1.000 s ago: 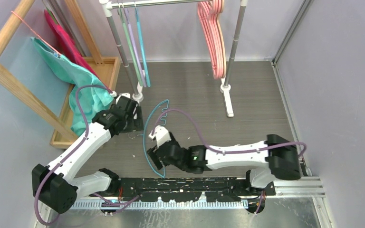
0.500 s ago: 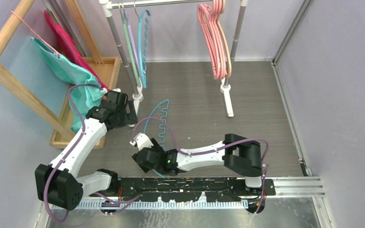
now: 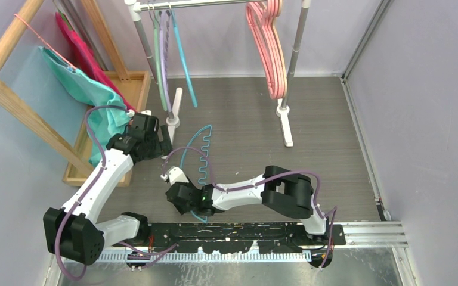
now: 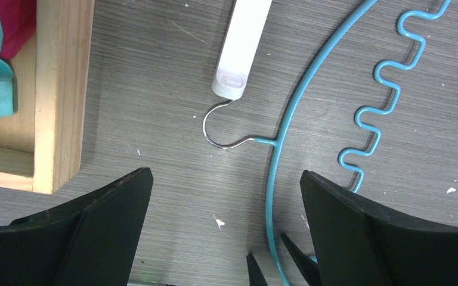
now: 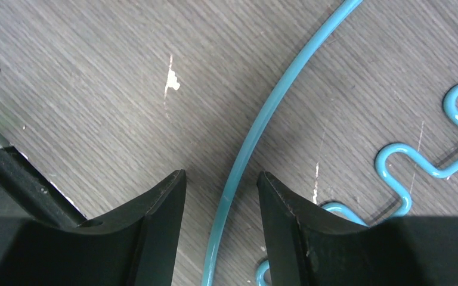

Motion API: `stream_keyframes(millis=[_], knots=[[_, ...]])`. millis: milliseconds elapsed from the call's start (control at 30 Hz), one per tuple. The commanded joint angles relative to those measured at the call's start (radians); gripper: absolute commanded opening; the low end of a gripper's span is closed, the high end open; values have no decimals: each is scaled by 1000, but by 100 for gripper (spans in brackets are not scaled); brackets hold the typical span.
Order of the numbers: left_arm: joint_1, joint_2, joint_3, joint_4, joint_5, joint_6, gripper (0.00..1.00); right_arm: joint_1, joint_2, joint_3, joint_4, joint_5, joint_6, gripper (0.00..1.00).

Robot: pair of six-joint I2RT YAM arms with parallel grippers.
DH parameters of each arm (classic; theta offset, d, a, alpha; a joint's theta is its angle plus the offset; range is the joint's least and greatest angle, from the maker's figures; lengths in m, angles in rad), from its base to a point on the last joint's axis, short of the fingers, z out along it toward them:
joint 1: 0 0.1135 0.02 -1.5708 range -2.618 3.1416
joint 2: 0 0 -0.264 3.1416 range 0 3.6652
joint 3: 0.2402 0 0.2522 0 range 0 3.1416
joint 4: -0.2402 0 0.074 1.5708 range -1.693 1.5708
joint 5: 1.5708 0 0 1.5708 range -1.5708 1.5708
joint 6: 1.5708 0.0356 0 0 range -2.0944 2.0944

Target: Organize the hangers

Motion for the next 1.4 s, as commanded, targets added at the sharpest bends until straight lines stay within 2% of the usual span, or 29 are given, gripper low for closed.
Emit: stream_keyframes(millis=[0,167,233,300,333,467,633,800,1067,1367], knots=[[7,-45,34,32,14,15,98,-23,24,12,2,-14,56,52],[6,-76,21,27,5,16,98,-32,56,1,-60,66,95,34],[7,-87,18,24,1,17,98,-41,73,0,-87,83,113,23],[6,-92,17,21,-6,17,98,-52,80,-13,-98,83,125,3],[7,-94,16,20,-10,17,98,-59,76,-26,-98,81,133,1],[7,-91,19,13,-11,18,98,-115,-54,-172,10,18,170,1],[7,-99,15,2,-10,19,98,-257,-311,-412,223,-244,199,1],[6,-114,5,-2,-24,16,98,-372,-565,-532,263,-379,195,1],[7,-89,12,11,3,5,98,-495,-832,-542,228,-538,233,1],[6,-59,7,29,15,4,98,-510,-975,-457,209,-494,261,1]])
